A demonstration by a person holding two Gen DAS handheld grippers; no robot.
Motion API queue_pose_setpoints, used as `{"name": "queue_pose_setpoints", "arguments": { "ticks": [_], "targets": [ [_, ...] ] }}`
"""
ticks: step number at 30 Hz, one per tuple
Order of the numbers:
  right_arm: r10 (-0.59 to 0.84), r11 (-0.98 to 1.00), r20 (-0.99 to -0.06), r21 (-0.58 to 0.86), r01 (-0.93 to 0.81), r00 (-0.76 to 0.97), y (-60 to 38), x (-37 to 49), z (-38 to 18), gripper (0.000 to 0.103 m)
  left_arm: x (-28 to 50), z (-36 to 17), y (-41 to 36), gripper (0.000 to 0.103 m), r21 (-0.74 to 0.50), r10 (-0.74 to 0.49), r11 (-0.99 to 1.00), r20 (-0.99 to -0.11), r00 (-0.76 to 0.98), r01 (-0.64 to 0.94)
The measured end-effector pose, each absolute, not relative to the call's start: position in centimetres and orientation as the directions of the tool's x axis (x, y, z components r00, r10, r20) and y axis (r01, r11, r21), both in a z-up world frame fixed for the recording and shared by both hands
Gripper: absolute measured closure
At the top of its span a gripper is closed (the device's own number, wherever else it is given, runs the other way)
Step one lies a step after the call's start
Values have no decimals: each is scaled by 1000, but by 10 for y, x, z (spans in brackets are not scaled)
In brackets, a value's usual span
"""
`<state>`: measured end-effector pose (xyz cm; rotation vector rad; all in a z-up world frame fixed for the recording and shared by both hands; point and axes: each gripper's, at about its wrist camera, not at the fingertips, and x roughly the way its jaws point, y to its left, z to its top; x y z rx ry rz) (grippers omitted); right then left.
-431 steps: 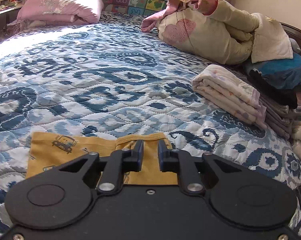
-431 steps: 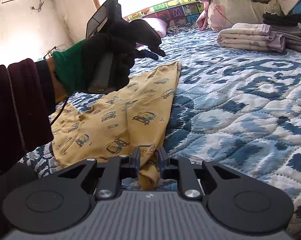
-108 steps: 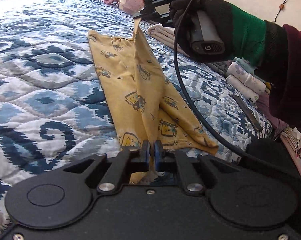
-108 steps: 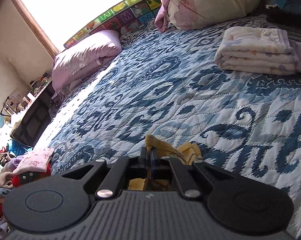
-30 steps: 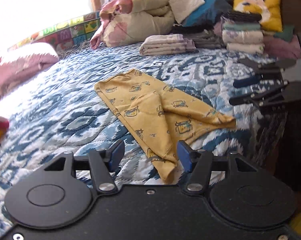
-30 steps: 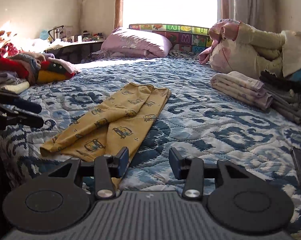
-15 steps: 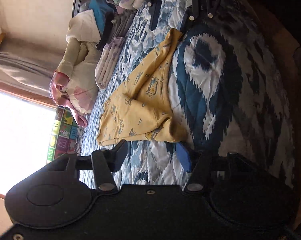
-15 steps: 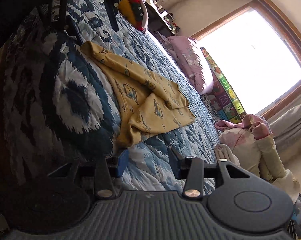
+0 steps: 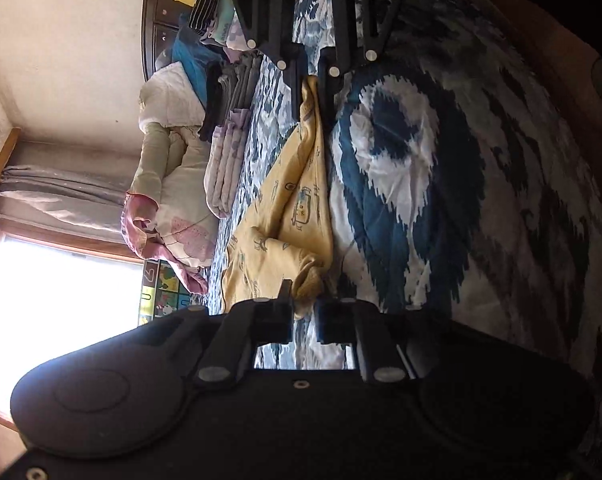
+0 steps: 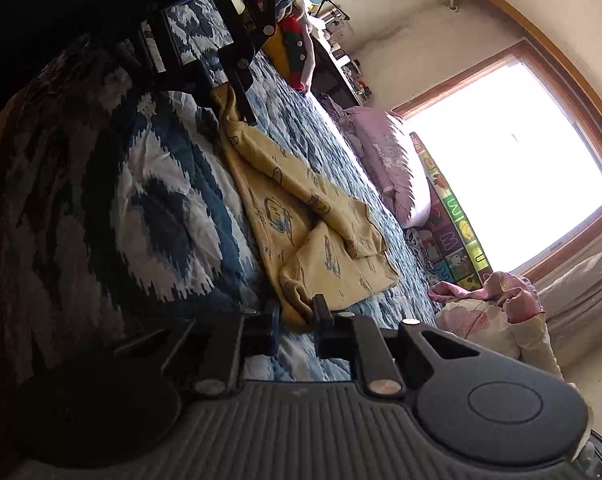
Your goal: Fold clothes
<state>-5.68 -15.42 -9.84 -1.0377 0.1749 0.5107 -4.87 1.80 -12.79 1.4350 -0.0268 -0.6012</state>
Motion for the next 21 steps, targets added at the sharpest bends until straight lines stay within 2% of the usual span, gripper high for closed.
{"name": "queue_pose_setpoints", "arguments": {
  "ticks": [7,10,14,21],
  "targets": [
    [321,444,-440,-712,-544,838,-161,-80,-67,93,-72,-86,15,96,854,-382,209,-377,844,476],
    [345,459,-436,-694,-554,831,-168,-97,-48,93,-89,-69,18,96,802,-387,297,-395,833,518],
    [365,501,-442,-648,-573,819,-177,-93,-18,93,-66,-25,21,96,640,-410,497,-422,809,586],
    [380,572,-445,-575,-585,810,-186,-7,51,93,26,26,29,96,349,-421,723,-462,780,597]
  ]
}}
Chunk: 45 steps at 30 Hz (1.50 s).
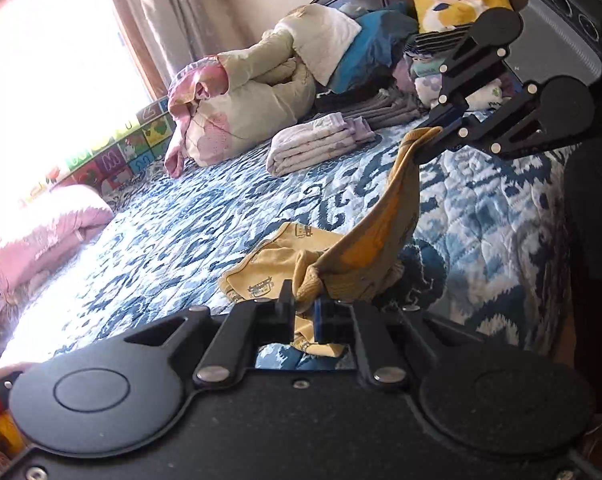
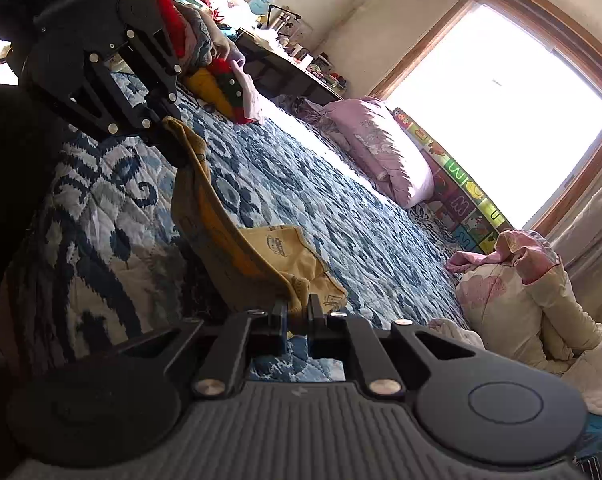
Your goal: Fold clothes
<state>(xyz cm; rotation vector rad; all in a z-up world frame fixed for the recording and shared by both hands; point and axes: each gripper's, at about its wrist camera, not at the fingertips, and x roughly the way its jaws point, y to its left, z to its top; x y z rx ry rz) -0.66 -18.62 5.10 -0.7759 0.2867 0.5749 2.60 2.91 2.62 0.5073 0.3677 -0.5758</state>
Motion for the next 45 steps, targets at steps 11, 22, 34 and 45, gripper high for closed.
{"name": "queue_pose_setpoints", "arguments": {
  "ticks": [11,22,34,45],
  "targets": [
    [392,610,-613,-384,-693,686,-192,157,63,93,159,34,39,96,162,-449,759,-571,687,631],
    [399,661,-699,-229,-715,593,-188,245,20,93,244,0,42,96,95,-436,759,-660,612,644],
    [496,867,-535,349,-355,684,-267,260,-3,55,219,-19,82,70,-395,-434,887,-532,727,240],
    [451,889,-566,214,-406,690,-207,162,-64,66,159,-53,31,70,-215,-319,948,-655,685,236]
  ]
}}
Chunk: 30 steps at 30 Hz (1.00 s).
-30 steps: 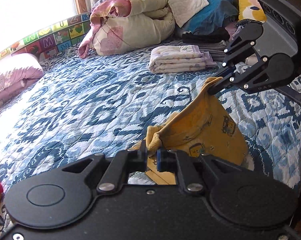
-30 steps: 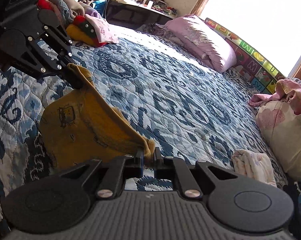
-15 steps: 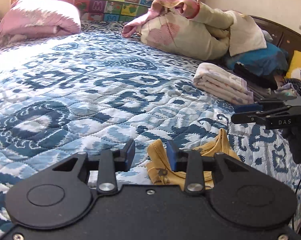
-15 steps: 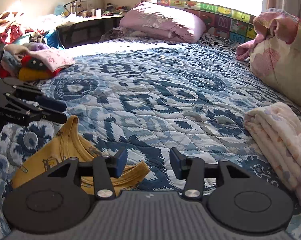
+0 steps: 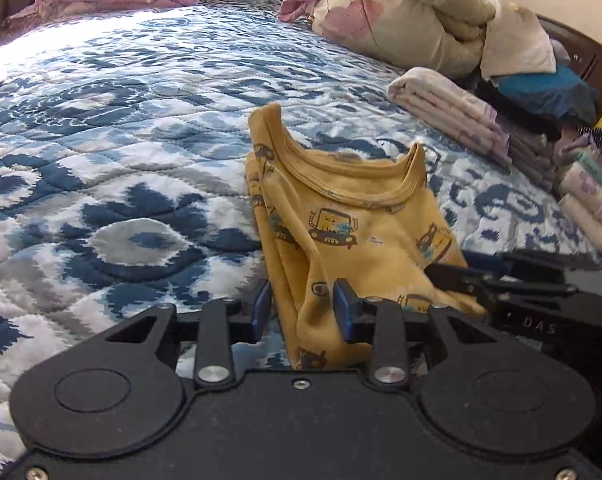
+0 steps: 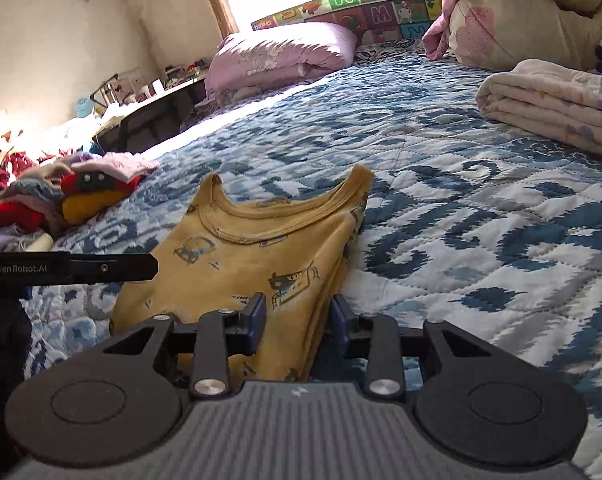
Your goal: Fold clothes
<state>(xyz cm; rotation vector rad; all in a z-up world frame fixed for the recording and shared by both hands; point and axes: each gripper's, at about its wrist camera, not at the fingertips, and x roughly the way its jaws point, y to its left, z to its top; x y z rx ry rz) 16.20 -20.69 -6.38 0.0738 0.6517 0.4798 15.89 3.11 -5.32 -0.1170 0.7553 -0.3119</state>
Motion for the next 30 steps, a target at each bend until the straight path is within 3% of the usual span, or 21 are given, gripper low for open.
{"name": "queue_pose_setpoints", "arguments": {
  "ticks": [3,6,10,16,18,22,24,27,30],
  "targets": [
    [408,900,-529,94,-426,744,-197,149,-48,66,153,-37,32,70,-165,-318,947,-565,761,274],
    [403,906,-447,72,-417,799,-203,145,-36,65,159,-29,33,70,-102,-351,934,-451,820,343],
    [437,881,-401,9,-474,805,-198,164,-35,65,191,-40,24,70,-33,-363,919,-461,810,393],
    [468,878,-444,131,-461,764,-204,222,-48,60,230,-64,18,70,-19,-353,908,-571,741,418],
    [505,858,-518,216,-466,690,-207,241,-57,59,231,-56,26,70,-53,-386,901,-553,738,431],
    [541,841,-462,278,-464,703,-219,243,-46,58,238,-41,46,70,-148,-417,906,-467,779,397],
    [532,847,-435,280,-452,727,-221,245,-44,52,248,-46,44,70,-157,-417,906,-497,761,394],
    [540,841,-531,312,-441,653,-214,265,-62,47,260,-64,30,67,-112,-391,906,-590,706,408],
    [525,849,-562,298,-436,639,-209,269,-68,44,262,-59,39,66,-171,-400,913,-566,721,372]
  ]
}}
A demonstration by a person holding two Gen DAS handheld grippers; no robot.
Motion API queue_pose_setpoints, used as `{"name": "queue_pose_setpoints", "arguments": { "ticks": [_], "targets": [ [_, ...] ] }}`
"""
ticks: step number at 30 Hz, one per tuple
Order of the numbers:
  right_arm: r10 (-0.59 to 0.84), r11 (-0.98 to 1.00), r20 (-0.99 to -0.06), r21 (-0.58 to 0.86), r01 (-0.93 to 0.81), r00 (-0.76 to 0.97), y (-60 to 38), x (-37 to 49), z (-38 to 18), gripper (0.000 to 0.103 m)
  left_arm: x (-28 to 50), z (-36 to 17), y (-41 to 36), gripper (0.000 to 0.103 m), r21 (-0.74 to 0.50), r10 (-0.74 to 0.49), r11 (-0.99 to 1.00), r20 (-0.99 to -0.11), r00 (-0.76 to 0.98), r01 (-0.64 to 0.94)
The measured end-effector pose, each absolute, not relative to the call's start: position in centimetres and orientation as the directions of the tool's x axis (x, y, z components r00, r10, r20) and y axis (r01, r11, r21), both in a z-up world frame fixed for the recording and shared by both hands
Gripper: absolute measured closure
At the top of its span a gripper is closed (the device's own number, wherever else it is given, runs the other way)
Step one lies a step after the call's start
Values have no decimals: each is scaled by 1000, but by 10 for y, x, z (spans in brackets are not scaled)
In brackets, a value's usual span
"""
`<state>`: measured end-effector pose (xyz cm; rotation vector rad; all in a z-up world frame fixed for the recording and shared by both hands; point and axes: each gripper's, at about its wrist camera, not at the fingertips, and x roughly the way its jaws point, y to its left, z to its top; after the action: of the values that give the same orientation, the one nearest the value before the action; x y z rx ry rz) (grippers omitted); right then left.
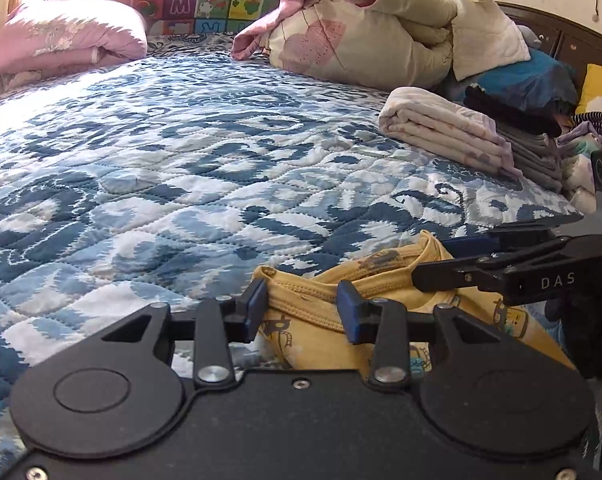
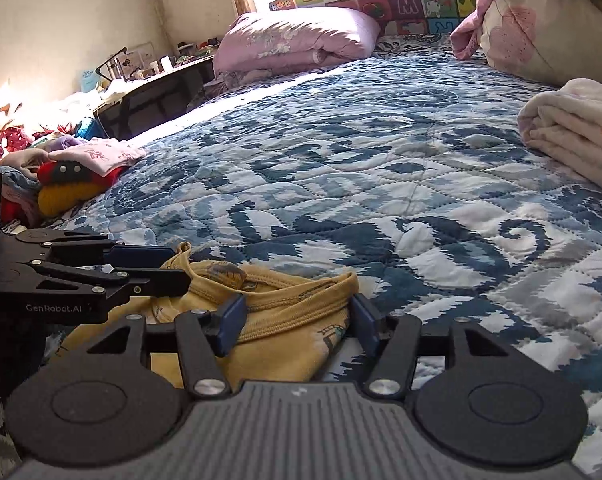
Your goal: Fold clothes
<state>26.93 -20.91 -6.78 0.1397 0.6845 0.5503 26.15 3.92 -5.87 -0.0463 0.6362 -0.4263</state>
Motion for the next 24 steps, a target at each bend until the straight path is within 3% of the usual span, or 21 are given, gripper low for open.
{"name": "queue_pose_setpoints", "arguments": {
  "ticks": [4,6,10,13,18,24],
  "targets": [
    [523,850,-503,371,-375,688,-228,263,-61,45,253,-45,61,59,-268,-405,913,-493,770,308],
    [526,835,-475,445,-324,705,-242,258,-57,38,246,-41,74,57,-366,-419,893,-468,778,261],
    [589,739,-455,638,-217,668,-265,236,-68,34,230,-49,86,56,-527,-455,833,-481,750,168],
    [577,736,-477,655,-170,662,-263,218,-74,35,219,-56,83,56,-584,-471,804,-510,720,113],
    [601,675,-433,725,-137,672,-253,197,-83,35,202,-71,73,56,-664,-512,746,-530,676,45],
    [552,727,-428,668,-161,715,-234,185,-87,40,199,-76,56,56,-685,-527,727,-511,679,48]
  ]
}}
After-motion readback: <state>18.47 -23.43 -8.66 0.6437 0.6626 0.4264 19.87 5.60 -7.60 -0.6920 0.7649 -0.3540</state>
